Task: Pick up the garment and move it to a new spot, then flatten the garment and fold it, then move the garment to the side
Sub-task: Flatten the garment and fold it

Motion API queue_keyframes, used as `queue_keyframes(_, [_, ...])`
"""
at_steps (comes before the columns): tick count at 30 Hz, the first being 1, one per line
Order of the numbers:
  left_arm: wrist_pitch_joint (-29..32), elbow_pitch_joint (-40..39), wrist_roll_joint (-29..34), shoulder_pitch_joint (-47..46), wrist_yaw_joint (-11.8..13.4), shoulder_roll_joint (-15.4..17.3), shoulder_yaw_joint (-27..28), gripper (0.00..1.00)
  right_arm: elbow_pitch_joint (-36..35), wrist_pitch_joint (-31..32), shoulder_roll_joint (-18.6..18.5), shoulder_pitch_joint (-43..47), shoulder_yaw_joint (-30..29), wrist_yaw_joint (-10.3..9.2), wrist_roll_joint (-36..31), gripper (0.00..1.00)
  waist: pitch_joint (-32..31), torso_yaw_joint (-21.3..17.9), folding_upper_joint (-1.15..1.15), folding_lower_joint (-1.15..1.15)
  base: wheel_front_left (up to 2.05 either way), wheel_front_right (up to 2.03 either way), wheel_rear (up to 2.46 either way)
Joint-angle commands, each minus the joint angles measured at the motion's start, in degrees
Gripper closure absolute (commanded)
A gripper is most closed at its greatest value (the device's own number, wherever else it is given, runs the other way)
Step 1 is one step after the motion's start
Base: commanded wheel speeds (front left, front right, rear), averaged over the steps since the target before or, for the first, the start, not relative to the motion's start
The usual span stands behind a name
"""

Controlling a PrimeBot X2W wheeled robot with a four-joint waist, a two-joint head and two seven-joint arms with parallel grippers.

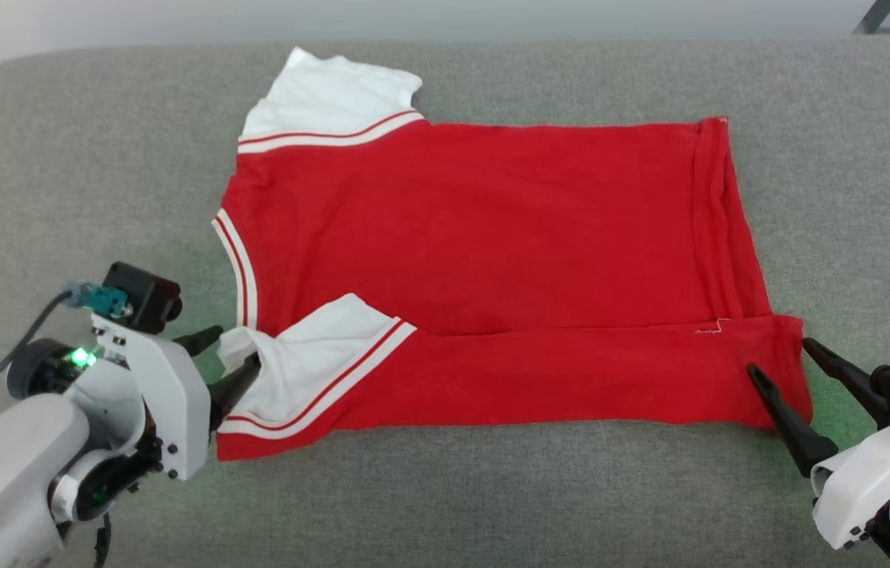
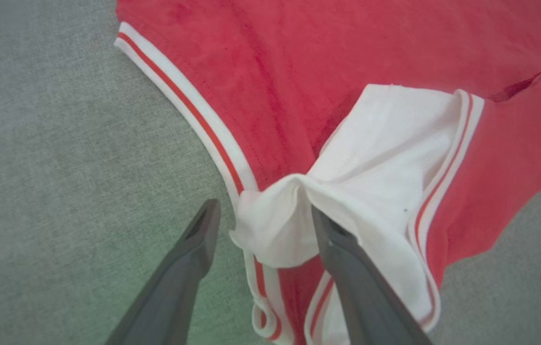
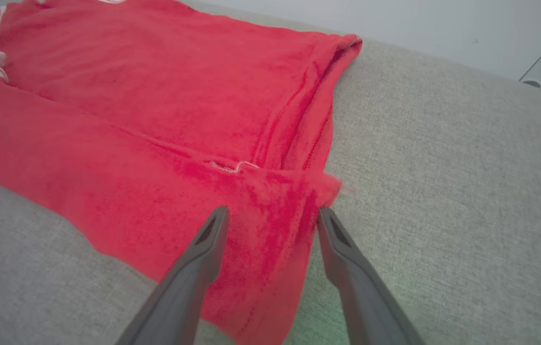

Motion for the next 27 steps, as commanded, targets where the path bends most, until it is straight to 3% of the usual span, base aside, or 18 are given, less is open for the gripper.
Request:
queue_keyframes(1, [-0.4,-0.3,-0.2,-0.1,0.3,0.3,0.3,0.0,-0.4,0.7,0.3,0.4,-0.4,-0.09,0.3,0.0,-1.2,0.3,0.0,0.0,0.0,0.0,0.0])
queue_keyframes(11, [-2.6,-6.1,-1.2,2.3,3.7,3.6,1.9,0.0,-4.6,2.5,1.7,1.4,-3.2,-0.09,0.2,0.0,-6.3,1.3,0.0,0.0,0.0,0.0,0.0])
queue_keyframes(20, [-2.0,-13.2,-5.2,6.5,9.6,7.0,3.3,0.0,-10.4,2.1,5.5,4.1,-7.7,-0.09,-1.0,0.0,-10.6,0.9,0.0,0.0,0.0,0.0,0.0])
queue_keyframes(27, [2.7,-17.1,-10.2,8.1,14.2,8.9,3.8,0.0,-15.4,2.6,10.7,8.3,-13.3,-0.08,-3.7,0.0,-12.7,-0.5,0.0,0.0,0.0,0.0,0.0])
